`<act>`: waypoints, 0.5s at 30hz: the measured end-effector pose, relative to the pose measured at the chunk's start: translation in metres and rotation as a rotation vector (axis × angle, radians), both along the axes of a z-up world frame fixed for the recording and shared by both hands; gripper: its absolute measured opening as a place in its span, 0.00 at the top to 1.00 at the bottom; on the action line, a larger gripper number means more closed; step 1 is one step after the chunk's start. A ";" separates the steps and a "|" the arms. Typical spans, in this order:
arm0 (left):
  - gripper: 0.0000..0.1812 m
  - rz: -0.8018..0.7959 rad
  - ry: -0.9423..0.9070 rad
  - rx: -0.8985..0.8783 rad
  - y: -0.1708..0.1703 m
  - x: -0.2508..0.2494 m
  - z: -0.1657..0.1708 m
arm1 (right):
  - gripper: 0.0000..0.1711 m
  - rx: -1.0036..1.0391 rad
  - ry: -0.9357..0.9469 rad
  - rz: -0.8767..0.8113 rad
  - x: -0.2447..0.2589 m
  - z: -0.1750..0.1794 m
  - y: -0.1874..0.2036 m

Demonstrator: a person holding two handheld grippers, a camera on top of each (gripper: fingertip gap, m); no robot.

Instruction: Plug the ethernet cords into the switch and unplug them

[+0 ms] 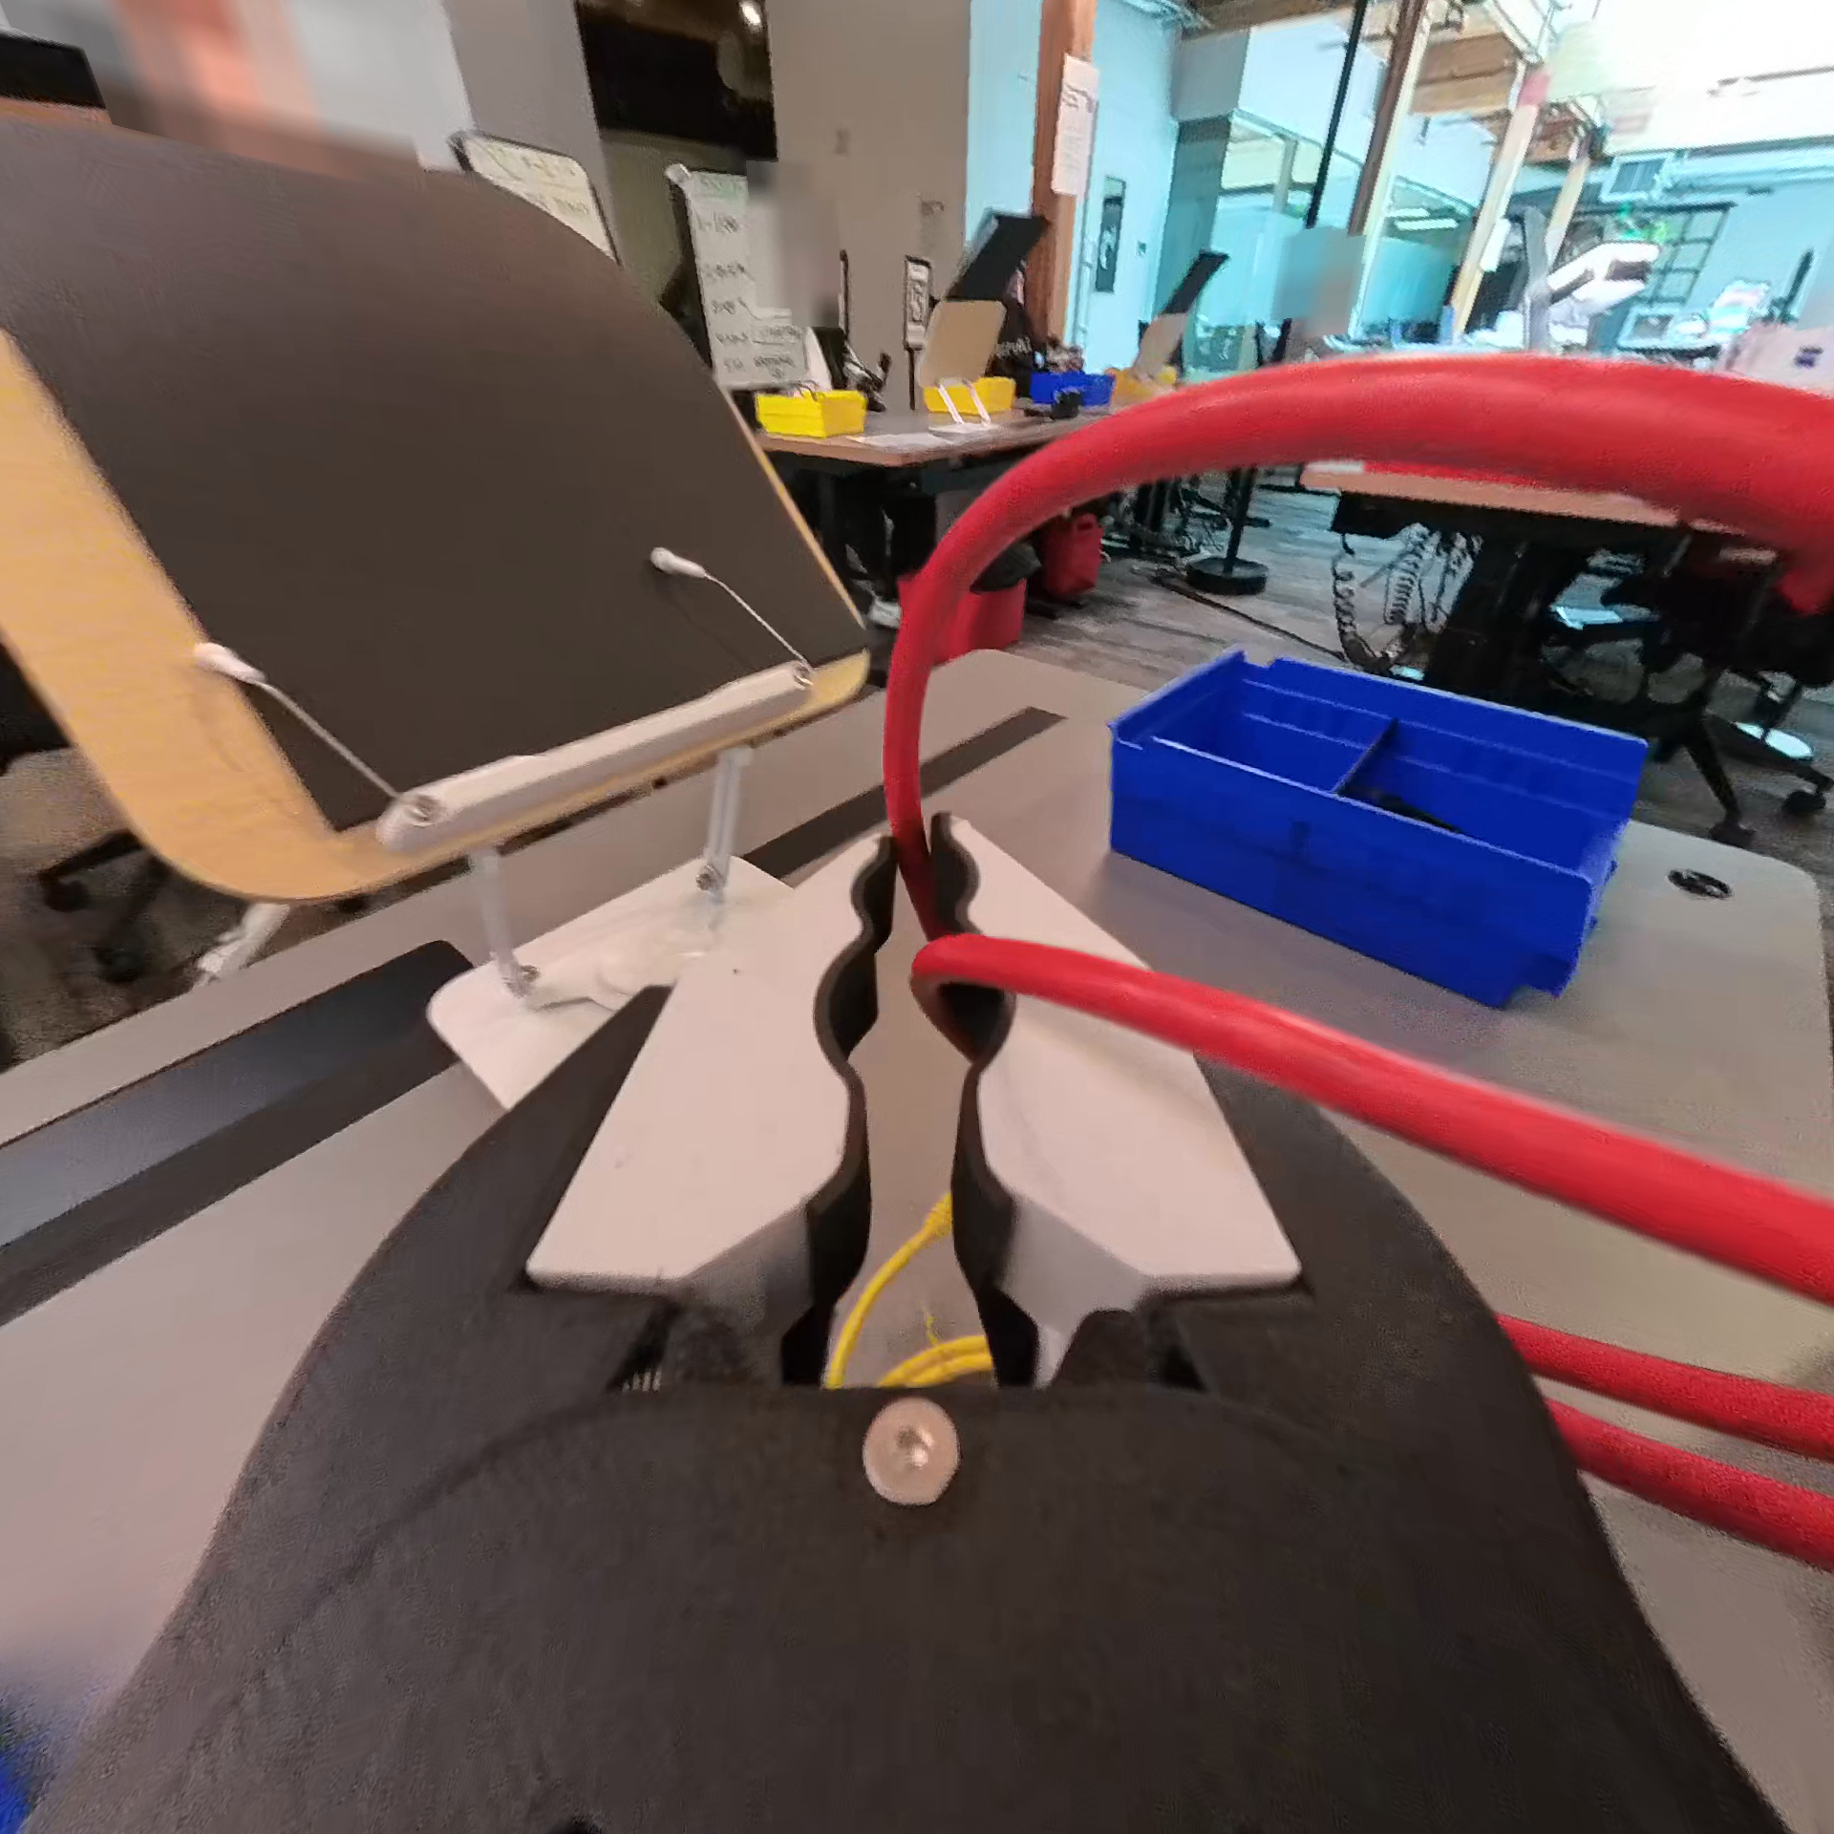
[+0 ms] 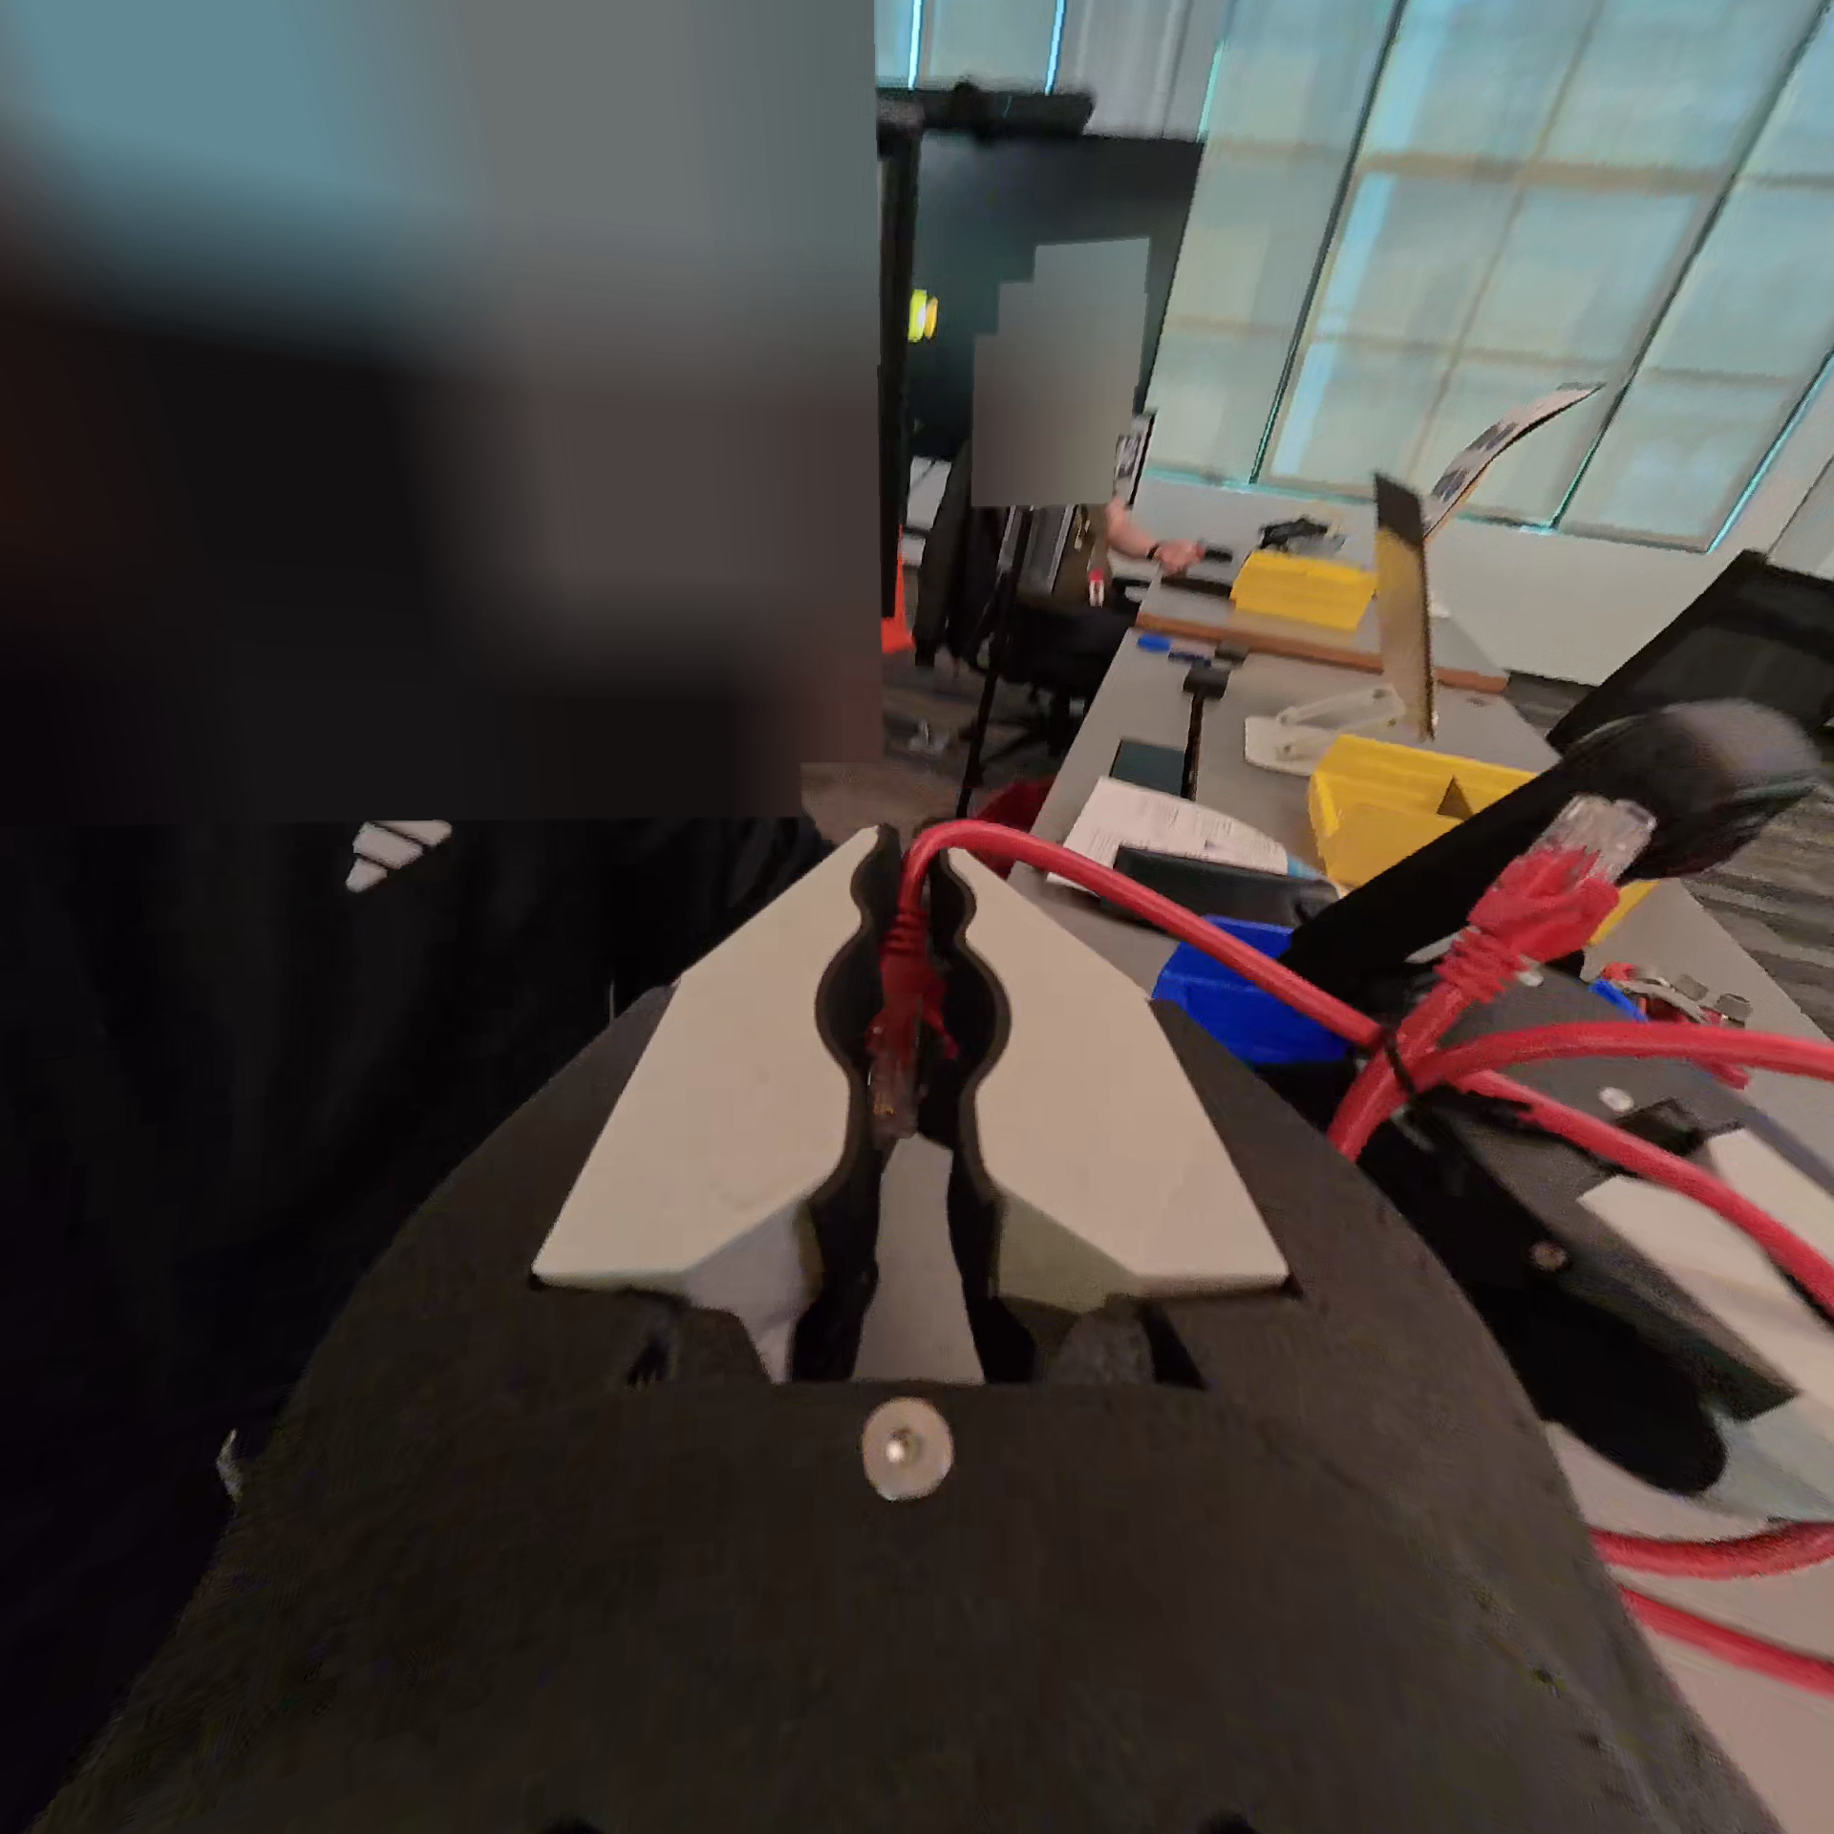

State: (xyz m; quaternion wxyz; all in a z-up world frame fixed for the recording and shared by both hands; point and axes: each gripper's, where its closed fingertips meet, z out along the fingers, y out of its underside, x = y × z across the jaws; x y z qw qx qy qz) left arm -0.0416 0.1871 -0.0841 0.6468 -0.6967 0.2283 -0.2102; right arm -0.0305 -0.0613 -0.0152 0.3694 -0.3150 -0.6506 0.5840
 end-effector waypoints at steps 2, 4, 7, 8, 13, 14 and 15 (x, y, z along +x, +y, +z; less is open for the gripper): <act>0.98 0.028 -0.015 0.021 0.001 -0.013 0.010 | 0.98 0.062 -0.044 0.009 -0.003 -0.015 -0.008; 0.98 0.055 -0.021 0.046 0.000 -0.024 0.020 | 0.98 0.102 -0.071 0.021 -0.005 -0.026 -0.013; 0.97 0.067 -0.028 0.056 -0.003 -0.030 0.029 | 0.98 0.158 -0.096 0.035 -0.006 -0.036 -0.019; 0.97 0.070 -0.040 0.068 -0.003 -0.033 0.033 | 0.98 0.174 -0.102 0.033 -0.006 -0.038 -0.021; 0.95 0.065 -0.130 0.050 -0.004 -0.052 0.044 | 0.97 0.238 -0.124 0.000 -0.007 -0.046 -0.020; 0.96 0.059 -0.137 0.040 -0.005 -0.052 0.045 | 0.97 0.244 -0.121 -0.009 -0.008 -0.045 -0.019; 0.98 0.061 -0.135 0.046 -0.005 -0.053 0.047 | 0.97 0.248 -0.114 -0.024 -0.009 -0.043 -0.017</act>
